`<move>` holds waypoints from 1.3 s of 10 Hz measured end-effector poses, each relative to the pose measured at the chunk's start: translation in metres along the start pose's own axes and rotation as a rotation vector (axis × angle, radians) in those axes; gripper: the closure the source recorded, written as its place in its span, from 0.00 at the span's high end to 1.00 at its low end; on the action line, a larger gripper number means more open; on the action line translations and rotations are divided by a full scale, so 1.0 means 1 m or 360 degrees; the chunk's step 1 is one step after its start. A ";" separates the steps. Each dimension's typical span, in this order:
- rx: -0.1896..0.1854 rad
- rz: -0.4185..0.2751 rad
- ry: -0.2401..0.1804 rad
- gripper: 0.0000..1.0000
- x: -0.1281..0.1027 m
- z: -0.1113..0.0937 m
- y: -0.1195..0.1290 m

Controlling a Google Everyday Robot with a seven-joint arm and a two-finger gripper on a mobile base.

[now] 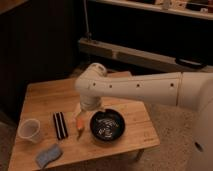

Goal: Place the white sponge in the ceramic cup

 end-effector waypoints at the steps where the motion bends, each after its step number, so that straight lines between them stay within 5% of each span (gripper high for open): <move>1: -0.0007 -0.0218 -0.0046 0.80 0.010 -0.003 0.020; 4: -0.0003 -0.0748 -0.0102 0.80 0.045 -0.004 0.065; 5: 0.0002 -0.0841 -0.0107 0.80 0.051 -0.004 0.072; 10: 0.0006 -0.0881 -0.0138 0.80 0.052 -0.005 0.075; 13: 0.0071 -0.1206 -0.0504 0.80 0.035 -0.029 0.105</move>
